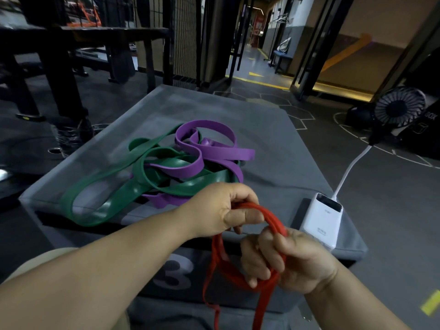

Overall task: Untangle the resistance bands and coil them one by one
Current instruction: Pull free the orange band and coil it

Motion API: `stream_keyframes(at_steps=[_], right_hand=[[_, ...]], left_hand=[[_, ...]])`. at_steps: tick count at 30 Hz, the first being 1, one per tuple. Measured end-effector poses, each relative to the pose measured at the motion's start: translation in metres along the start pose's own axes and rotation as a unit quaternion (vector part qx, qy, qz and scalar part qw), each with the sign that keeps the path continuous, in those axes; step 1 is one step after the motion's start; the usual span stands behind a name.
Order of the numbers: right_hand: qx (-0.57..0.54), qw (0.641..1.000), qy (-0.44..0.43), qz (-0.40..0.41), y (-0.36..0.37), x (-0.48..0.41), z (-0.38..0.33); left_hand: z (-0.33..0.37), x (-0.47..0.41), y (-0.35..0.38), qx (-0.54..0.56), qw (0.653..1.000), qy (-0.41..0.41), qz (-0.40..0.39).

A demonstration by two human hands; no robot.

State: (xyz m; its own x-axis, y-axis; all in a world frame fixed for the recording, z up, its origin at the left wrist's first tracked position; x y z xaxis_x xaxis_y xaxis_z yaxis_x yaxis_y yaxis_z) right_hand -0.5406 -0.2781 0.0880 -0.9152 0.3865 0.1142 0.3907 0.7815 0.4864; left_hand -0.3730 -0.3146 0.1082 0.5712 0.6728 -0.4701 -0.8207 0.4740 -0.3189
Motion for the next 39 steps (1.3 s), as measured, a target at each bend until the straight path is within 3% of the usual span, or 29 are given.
stream_keyframes(at_steps=[4,9,16,21,27,29,32,35,39], right_hand=[[0.029,0.996,-0.087,-0.011,0.007,0.002,-0.009],[-0.046,0.987,-0.136,-0.070,0.011,0.011,-0.025],[-0.145,0.964,-0.221,0.038,-0.008,0.037,-0.058],[-0.197,0.943,-0.263,0.050,-0.026,0.052,-0.066],[-0.194,0.925,-0.317,0.078,-0.033,0.061,-0.071],[-0.176,0.912,-0.349,0.129,-0.031,0.065,-0.073],[-0.124,0.886,-0.370,0.250,-0.027,0.066,-0.076],[-0.092,0.869,-0.352,0.336,-0.023,0.058,-0.073],[-0.026,0.852,-0.292,0.434,-0.017,0.039,-0.060]], left_hand=[[-0.007,0.000,0.000,-0.063,0.997,-0.021,-0.049],[-0.013,0.004,0.010,0.028,0.993,-0.091,-0.063],[-0.025,0.013,0.029,-0.002,0.973,-0.196,-0.121],[-0.039,0.021,0.043,-0.104,0.948,-0.282,-0.105],[-0.038,0.014,0.040,-0.209,0.939,-0.267,-0.063],[-0.037,0.012,0.038,-0.169,0.949,-0.263,-0.035],[-0.031,0.012,0.039,-0.017,0.964,-0.264,0.027],[-0.022,0.012,0.040,0.122,0.957,-0.254,0.067],[-0.010,0.009,0.042,0.181,0.955,-0.223,0.076]])
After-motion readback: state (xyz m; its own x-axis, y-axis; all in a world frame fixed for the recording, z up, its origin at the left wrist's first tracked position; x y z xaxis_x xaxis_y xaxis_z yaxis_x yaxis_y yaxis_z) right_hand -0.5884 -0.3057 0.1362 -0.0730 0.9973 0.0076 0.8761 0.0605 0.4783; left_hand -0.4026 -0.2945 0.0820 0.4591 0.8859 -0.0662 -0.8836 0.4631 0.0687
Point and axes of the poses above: each hand's wrist, its own x-axis away from the middle knuckle, its own y-axis out of the palm, z = x × y, the point moved 1 cm from there along -x, towards the middle knuckle, and after that the axes turned 13 degrees about y, right-handed, at the moved point
